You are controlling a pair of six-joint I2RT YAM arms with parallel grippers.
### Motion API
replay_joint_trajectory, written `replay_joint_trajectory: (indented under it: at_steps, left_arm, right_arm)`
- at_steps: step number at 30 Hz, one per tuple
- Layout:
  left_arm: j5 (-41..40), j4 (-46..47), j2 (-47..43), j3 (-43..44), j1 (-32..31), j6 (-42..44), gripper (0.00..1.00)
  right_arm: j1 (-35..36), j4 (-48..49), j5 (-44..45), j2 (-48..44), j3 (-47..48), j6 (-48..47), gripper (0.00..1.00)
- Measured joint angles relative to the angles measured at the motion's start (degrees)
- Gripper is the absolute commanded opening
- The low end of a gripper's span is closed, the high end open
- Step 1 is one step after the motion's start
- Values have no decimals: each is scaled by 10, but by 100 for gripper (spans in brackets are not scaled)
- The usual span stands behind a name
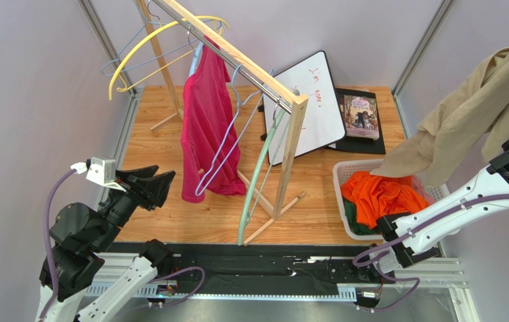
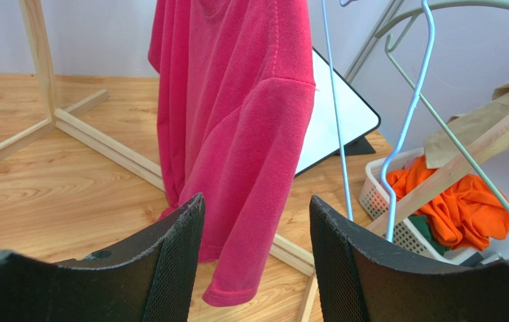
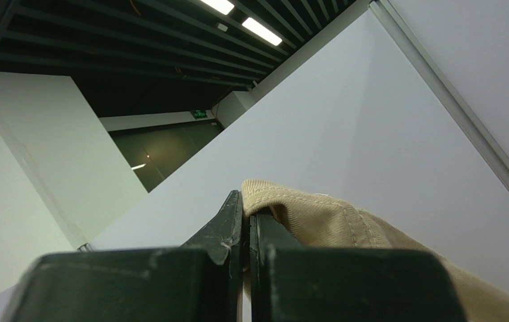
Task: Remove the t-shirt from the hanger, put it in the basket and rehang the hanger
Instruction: Place the tshirt into the basket
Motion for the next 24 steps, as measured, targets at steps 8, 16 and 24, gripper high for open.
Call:
replay_joint_trajectory:
  at_steps: [8,16,24]
  left_arm:
    - [2,5,2,-11,0,-1,63]
    - [10,5,4,-23,0,-2,63]
    - [12,5,-4,-29,0,-3,63]
  right_arm:
    - [-9,47,-46,-40,-45,33,0]
    - [-9,60,-56,-113,-89,-9,0]
    - [9,-93,-21,-232,-226,-246,0]
